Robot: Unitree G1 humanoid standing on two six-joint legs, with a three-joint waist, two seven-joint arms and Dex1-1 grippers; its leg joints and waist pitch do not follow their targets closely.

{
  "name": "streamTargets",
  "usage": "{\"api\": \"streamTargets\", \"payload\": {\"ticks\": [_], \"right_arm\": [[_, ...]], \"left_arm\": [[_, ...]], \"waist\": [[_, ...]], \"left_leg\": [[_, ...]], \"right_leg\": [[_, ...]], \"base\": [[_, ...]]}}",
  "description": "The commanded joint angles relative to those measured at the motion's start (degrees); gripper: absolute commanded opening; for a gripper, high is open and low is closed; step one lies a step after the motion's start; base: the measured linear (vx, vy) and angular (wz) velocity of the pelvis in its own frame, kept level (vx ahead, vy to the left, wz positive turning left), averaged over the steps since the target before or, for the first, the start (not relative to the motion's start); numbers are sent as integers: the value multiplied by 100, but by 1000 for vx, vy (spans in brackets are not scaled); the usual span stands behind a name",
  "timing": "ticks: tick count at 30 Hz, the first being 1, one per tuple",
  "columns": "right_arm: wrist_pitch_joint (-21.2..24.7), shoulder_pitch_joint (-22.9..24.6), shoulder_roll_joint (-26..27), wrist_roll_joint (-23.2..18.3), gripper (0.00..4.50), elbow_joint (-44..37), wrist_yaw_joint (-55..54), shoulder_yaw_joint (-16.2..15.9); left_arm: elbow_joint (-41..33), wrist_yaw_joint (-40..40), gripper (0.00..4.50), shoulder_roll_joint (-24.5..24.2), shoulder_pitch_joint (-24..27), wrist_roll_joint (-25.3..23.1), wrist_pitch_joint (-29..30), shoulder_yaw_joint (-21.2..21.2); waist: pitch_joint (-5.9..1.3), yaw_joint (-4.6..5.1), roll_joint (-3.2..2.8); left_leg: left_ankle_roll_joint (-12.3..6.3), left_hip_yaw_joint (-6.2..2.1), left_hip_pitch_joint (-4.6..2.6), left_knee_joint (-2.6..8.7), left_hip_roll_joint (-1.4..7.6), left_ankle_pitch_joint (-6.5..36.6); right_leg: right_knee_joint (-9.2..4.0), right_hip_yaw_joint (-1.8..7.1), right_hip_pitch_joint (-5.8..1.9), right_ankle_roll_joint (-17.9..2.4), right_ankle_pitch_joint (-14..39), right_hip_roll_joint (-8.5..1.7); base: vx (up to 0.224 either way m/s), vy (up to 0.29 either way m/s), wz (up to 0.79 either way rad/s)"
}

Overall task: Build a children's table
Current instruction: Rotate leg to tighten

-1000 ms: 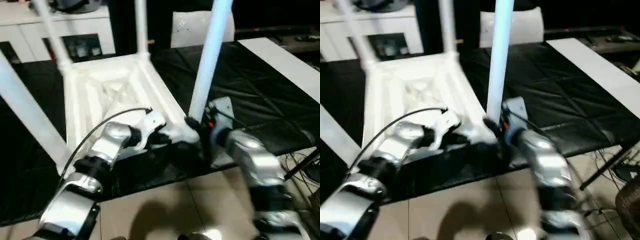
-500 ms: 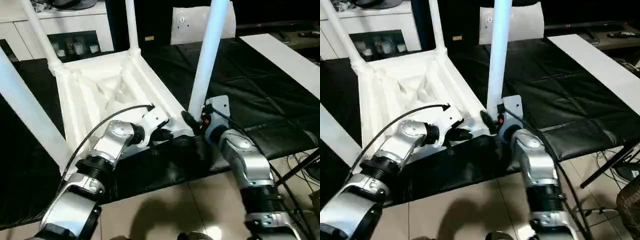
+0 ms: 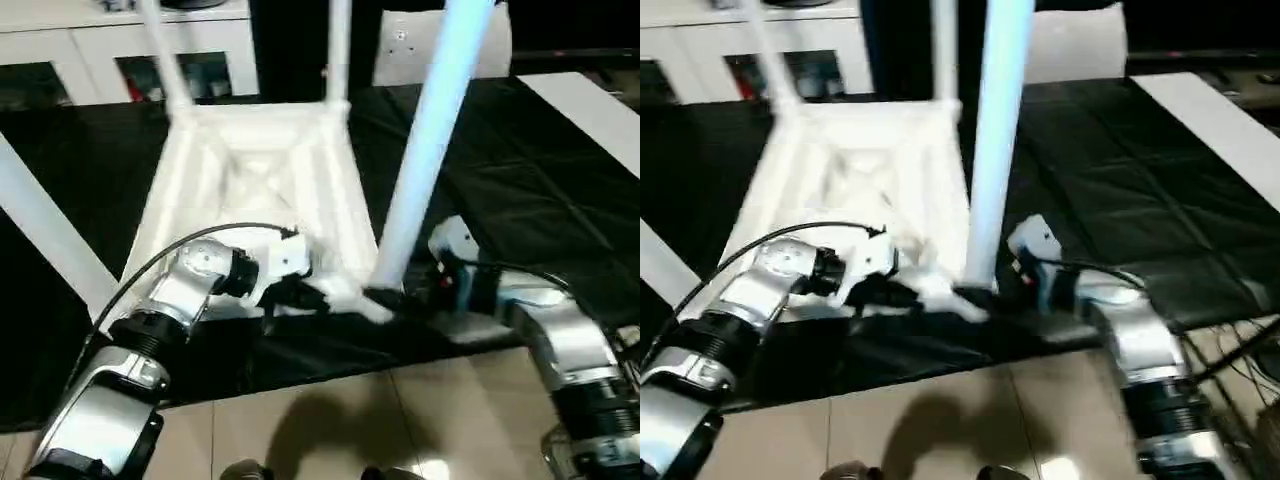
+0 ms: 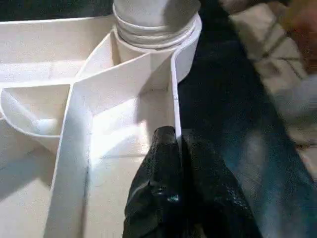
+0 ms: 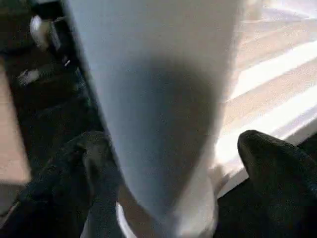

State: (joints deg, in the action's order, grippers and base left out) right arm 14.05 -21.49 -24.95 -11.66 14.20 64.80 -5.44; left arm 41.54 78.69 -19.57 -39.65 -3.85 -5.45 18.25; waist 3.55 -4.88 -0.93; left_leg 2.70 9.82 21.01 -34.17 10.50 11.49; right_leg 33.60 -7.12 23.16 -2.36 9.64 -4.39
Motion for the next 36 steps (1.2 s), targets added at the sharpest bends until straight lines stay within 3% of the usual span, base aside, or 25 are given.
{"api": "streamTargets", "payload": {"ticks": [1, 4, 6, 8, 13, 22, 31, 36], "right_arm": [[-17, -104, -162, -192, 450, -47, 508, -58], [-10, -116, -331, -391, 414, -80, 1080, -123], [65, -141, -405, -486, 414, -49, 1307, -192], [75, -158, -441, -501, 379, -22, 1411, -237], [87, -213, -524, -524, 349, 66, 1648, -317], [125, -269, -620, -550, 273, 137, 1941, -427], [348, -249, -572, -687, 206, 35, 1989, -436], [644, -112, -118, -702, 204, -154, 1109, -271]], "left_arm": [[-82, 624, 0, 26, -178, 72, -326, 294], [-51, 909, 0, -17, -195, 75, -399, 385], [-54, 1014, 0, -25, -199, 84, -403, 405], [-56, 1076, 0, -32, -198, 82, -427, 414], [8, 1219, 0, -47, -233, 67, -533, 469], [-92, 1321, 0, -26, -255, 186, -428, 437], [54, 1063, 0, -20, -330, 91, -452, 398], [-40, 250, 0, 180, -302, 51, 215, 204]], "waist": [[-398, 7, 7], [-396, -29, 17], [-396, -50, 25], [-387, -54, 29], [-381, -58, 43], [-400, -65, 49], [-393, -73, 41], [-358, -58, 29]], "left_leg": [[-749, -63, -67, 339, 357, 437], [-750, -66, -63, 345, 365, 520], [-683, -69, -67, 346, 366, 563], [-631, -69, -61, 350, 365, 600], [-526, -68, -56, 350, 338, 728], [-582, -71, -51, 343, 351, 598], [-553, -70, -50, 345, 344, 621], [-457, -69, -60, 366, 341, 759]], "right_leg": [[-289, 409, -381, -1309, 558, -509], [-303, 405, -388, -1277, 690, -516], [-313, 401, -380, -1259, 821, -517], [-328, 401, -375, -1232, 935, -520], [-375, 392, -376, -1076, 1343, -511], [-338, 387, -371, -1148, 1077, -501], [-363, 386, -373, -1087, 1232, -503], [-408, 386, -354, -998, 1546, -500]], "base": [[0, 0, 0], [0, 0, 0], [0, 0, 0], [0, 0, 0], [0, 0, 0], [0, 0, 0], [0, 0, 0], [0, 0, 0]]}}
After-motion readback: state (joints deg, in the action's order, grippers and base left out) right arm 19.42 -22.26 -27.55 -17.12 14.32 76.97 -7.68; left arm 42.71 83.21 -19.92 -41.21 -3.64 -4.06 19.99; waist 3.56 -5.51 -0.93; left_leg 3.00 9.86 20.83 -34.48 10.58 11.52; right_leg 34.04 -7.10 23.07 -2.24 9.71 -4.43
